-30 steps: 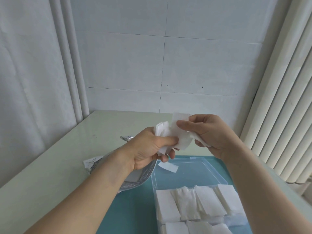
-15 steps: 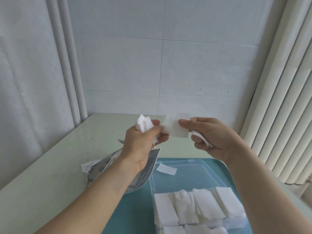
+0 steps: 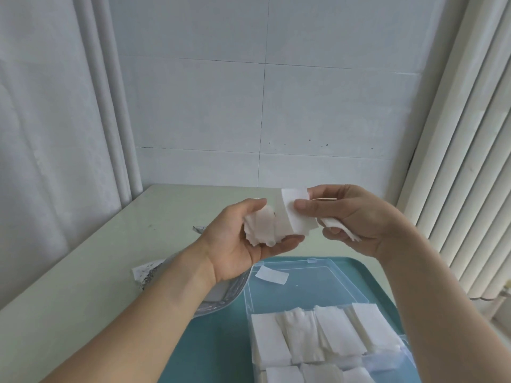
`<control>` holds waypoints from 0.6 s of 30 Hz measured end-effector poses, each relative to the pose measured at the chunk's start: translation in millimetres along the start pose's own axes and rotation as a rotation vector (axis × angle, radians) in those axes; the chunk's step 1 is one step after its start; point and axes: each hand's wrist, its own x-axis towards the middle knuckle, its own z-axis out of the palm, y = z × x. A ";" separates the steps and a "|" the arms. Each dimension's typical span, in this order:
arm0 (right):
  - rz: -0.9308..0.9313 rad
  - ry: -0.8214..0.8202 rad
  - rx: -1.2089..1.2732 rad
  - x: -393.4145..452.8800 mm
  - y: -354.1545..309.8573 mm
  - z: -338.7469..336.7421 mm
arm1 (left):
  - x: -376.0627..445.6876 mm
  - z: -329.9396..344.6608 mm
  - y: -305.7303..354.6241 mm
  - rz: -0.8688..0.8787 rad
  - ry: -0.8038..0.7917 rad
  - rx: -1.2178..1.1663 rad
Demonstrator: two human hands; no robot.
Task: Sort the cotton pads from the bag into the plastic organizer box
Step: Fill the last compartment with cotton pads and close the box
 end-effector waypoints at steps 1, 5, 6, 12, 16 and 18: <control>0.003 -0.039 0.010 -2.6 -1.7 1.0 | -0.3 -0.6 -0.1 -0.013 -0.025 0.012; 0.005 -0.108 0.047 -6.8 -2.0 9.2 | 1.2 -2.7 -1.9 -0.026 -0.083 0.029; -0.014 -0.059 -0.007 -4.4 1.1 12.8 | 1.7 -2.4 -2.3 -0.027 -0.103 0.033; -0.068 0.193 -0.242 4.7 16.8 23.5 | 1.5 -0.6 -3.4 -0.041 -0.190 0.071; -0.098 0.215 -0.307 6.1 19.8 25.9 | 0.4 -0.3 -5.0 0.021 -0.199 0.245; -0.116 0.264 -0.401 8.2 22.8 28.2 | -0.4 -0.1 -7.9 0.035 -0.174 0.336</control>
